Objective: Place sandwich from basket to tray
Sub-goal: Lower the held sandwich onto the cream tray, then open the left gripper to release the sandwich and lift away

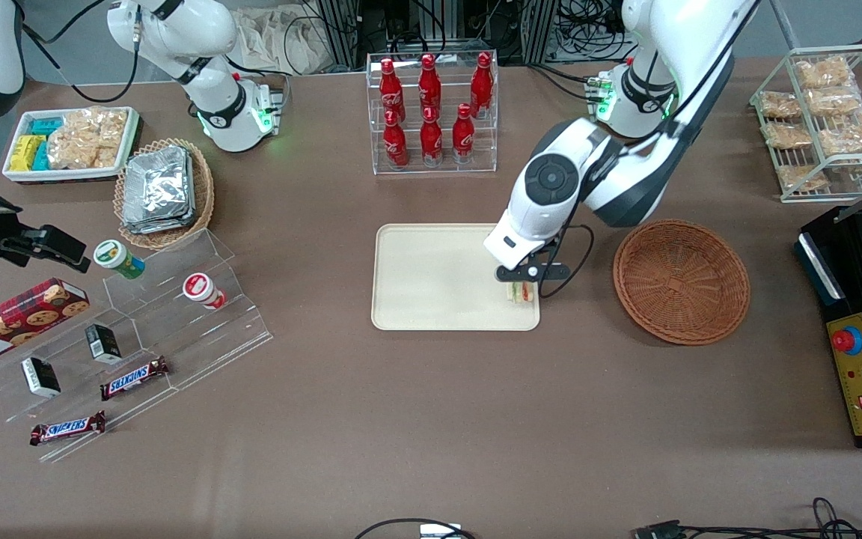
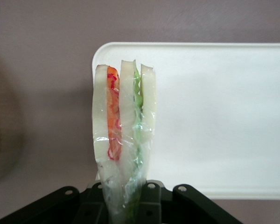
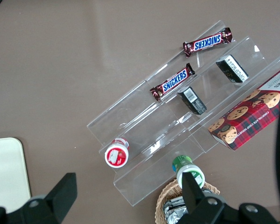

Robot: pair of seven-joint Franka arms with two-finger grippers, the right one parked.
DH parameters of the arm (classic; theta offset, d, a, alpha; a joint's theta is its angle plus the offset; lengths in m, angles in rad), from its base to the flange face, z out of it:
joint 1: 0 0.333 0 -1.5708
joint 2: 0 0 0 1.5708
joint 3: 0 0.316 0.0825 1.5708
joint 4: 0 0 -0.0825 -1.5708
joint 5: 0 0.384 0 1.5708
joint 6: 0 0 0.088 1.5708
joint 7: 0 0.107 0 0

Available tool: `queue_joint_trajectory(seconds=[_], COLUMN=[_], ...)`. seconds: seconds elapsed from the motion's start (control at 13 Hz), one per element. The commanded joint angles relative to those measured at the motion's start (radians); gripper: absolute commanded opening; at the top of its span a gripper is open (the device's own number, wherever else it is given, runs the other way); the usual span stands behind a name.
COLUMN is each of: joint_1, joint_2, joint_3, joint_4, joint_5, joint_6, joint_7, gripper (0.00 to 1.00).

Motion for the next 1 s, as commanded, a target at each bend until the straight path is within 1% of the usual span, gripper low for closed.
queue_joint_trajectory(seconds=[0.0,0.15,0.38,0.46,0.54,0.62,0.92], joint_1=[0.002,0.002,0.002,0.002,0.003,0.005,0.010], joint_2=[0.070,0.097,0.119,0.117,0.117,0.119,0.113], joint_3=[-0.007,-0.005,-0.004,-0.004,-0.004,-0.002,-0.004], joint_4=[-0.013,-0.049,-0.052,-0.058,-0.058,-0.058,-0.058], joint_5=[0.103,0.114,0.116,0.122,0.124,0.124,0.122], joint_6=[0.062,0.145,0.159,0.159,0.159,0.157,0.147], joint_7=[-0.056,-0.107,-0.113,-0.115,-0.115,-0.115,-0.113], gripper=[0.06,0.05,0.06,0.10,0.46,0.99,1.00])
